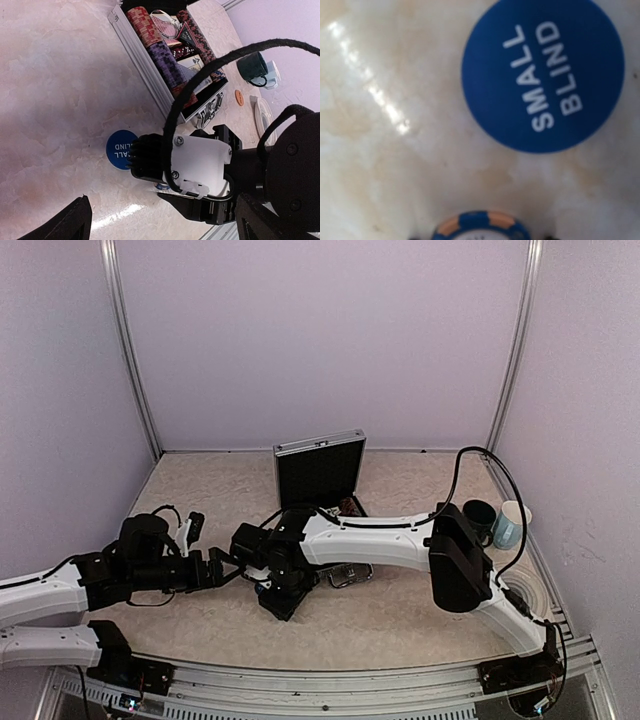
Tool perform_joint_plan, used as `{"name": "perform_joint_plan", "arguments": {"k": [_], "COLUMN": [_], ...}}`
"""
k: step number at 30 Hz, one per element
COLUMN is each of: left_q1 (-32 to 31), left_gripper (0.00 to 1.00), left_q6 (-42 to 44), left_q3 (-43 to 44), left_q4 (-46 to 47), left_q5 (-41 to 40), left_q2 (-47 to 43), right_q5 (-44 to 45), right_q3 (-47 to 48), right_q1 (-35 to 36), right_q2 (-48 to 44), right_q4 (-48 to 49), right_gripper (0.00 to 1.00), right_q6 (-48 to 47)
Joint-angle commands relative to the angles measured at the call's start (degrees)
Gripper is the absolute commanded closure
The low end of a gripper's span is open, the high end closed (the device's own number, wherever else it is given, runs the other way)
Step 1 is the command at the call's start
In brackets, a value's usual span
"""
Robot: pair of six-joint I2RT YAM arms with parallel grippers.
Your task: Pack up texas hold em set
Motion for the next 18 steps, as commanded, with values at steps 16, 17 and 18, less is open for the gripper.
{"name": "perform_joint_plan", "arguments": {"k": [16, 17, 18], "left_q1": [0.39, 0.39, 0.39], "left_gripper": [0.01, 0.01, 0.01], "left_q6": [-0.05, -0.12, -0.17], "left_q3": [-0.06, -0.09, -0.05], "left_q4": [3.01, 2.97, 2.94], "left_q5": [0.07, 0.10, 0.11], "left_q2": [0.08, 0.07, 0.00], "right_q5": [2.23, 2.42, 2.50], "right_q3": [-3.56, -3.54, -3.52], "right_q1": [3.17, 3.19, 3.20], "right_q2": [5.61, 5.40, 5.07], "right_q4": [-3.46, -3.29, -3.08], "right_gripper": [0.64, 0.64, 0.64], "right_q6": [-0.93, -0.94, -0.97]}}
